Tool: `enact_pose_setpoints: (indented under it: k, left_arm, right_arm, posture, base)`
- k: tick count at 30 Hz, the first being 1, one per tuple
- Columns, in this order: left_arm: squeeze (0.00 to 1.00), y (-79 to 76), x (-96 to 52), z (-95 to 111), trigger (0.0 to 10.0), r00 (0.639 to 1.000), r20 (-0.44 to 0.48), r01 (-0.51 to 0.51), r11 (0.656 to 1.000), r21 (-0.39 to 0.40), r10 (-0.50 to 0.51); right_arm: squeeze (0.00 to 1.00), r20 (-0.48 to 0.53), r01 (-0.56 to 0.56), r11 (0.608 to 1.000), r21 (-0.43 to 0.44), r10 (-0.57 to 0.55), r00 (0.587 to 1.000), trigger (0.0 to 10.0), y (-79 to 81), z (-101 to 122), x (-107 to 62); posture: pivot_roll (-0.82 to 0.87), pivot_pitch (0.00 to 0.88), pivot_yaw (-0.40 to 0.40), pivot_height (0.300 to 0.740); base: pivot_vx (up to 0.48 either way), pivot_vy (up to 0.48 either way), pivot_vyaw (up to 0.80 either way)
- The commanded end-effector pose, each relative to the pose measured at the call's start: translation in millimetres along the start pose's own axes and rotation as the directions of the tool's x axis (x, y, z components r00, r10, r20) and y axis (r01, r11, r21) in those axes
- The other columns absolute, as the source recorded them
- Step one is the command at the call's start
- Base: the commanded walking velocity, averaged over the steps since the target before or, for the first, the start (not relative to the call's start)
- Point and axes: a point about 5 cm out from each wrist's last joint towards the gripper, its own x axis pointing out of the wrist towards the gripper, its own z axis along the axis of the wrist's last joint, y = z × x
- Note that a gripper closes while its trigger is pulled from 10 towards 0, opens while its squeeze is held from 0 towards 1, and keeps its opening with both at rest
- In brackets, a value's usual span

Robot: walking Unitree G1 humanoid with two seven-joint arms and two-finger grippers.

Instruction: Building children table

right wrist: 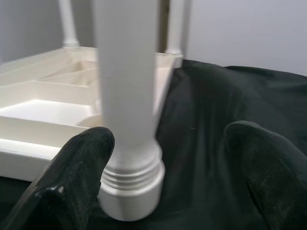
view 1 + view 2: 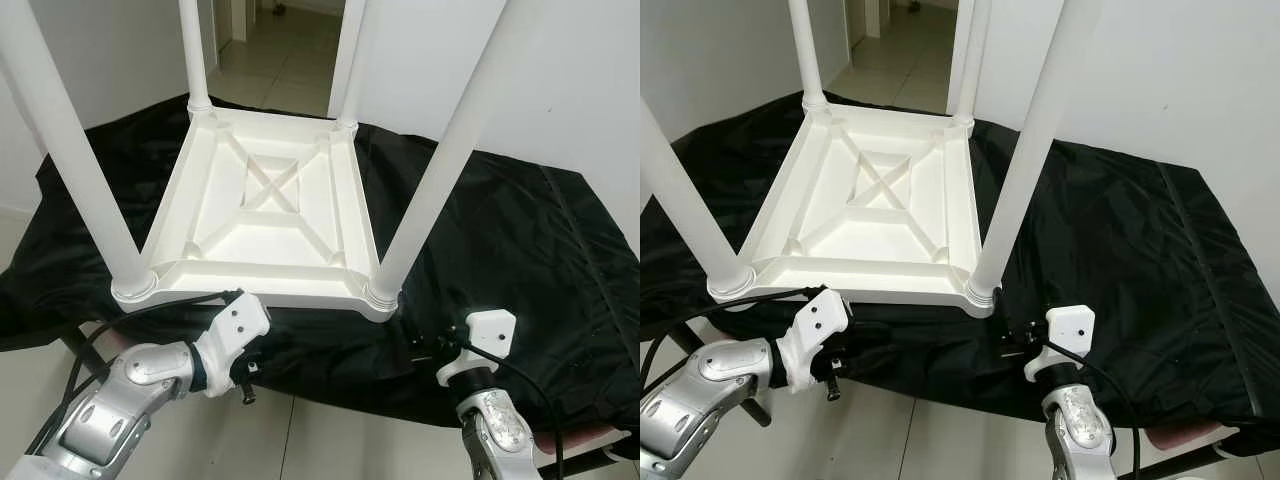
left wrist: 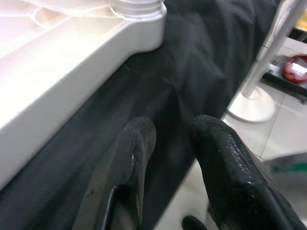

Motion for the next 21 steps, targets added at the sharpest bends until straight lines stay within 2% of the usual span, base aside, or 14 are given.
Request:
enact_pose_setpoints:
  k: [1,5,6,8,9,18,19,20,21]
  left_arm:
    - [0.0,7.5,3.2,-6,10.0,0.999,-0.038,0.015,1.0,0.004,-0.014]
    - [0.0,17.1,4.5,-8,10.0,0.998,-0.055,-0.02,1.0,0.017,0.021]
    - [0.0,31.1,7.0,-16,10.0,0.989,-0.111,-0.097,0.994,0.043,0.102]
    - [0.0,34.9,7.6,-19,10.0,0.984,-0.13,-0.12,0.992,0.045,0.124]
    - [0.0,41.9,8.1,-25,10.0,0.97,-0.163,-0.175,0.983,0.059,0.182]
    - [0.0,54.6,8.2,-31,10.0,0.942,-0.189,-0.263,0.96,0.091,0.276]
    - [0.0,63.3,6.6,-34,10.0,0.923,-0.199,-0.309,0.943,0.124,0.328]
    - [0.0,63.3,6.6,-34,10.0,0.923,-0.199,-0.309,0.943,0.124,0.328]
    - [0.0,72.0,4.8,-36,10.0,0.902,-0.212,-0.349,0.925,0.154,0.376]
  right_arm:
    - [0.0,-0.012,-0.061,0.998,0.031,0.062,0.998,10.0,4.2,-3,6.2]
    - [0.0,-0.008,-0.11,0.993,0.044,0.111,0.994,10.0,7.3,-3,12.8]
    - [0.0,-0.01,-0.151,0.988,0.033,0.151,0.988,10.0,7.4,-3,24.4]
    - [0.0,-0.012,-0.163,0.986,0.034,0.164,0.986,10.0,7.5,-4,28.0]
    - [0.0,-0.013,-0.148,0.988,0.031,0.149,0.989,10.0,4.9,-4,36.8]
    - [0.0,-0.023,-0.083,0.996,0.035,0.084,0.996,10.0,2.2,-6,57.1]
    - [0.0,-0.004,-0.029,0.998,0.062,0.029,1.0,10.0,1.0,-4,65.1]
    - [0.0,-0.004,-0.029,0.998,0.062,0.029,1.0,10.0,1.0,-4,65.1]
    - [0.0,0.011,0.011,0.994,0.106,-0.012,1.0,10.0,1.0,-2,70.7]
  posture:
    - [-0.02,0.032,-0.089,0.74]
    - [-0.02,0.032,-0.089,0.74]
    - [-0.02,0.027,-0.083,0.74]
    - [-0.02,0.027,-0.083,0.74]
    - [-0.02,0.018,-0.076,0.74]
    - [-0.01,0.01,-0.072,0.74]
    - [-0.01,0.01,-0.072,0.74]
    - [-0.01,0.01,-0.072,0.74]
    - [-0.01,0.01,-0.072,0.74]
  base:
    - [0.0,0.0,0.0]
    - [0.0,0.0,0.0]
    - [0.0,0.0,0.0]
    - [0.0,0.0,0.0]
    - [0.0,0.0,0.0]
    - [0.0,0.0,0.0]
    - [0.0,0.0,0.0]
    - [0.0,0.0,0.0]
    - [0.0,0.0,0.0]
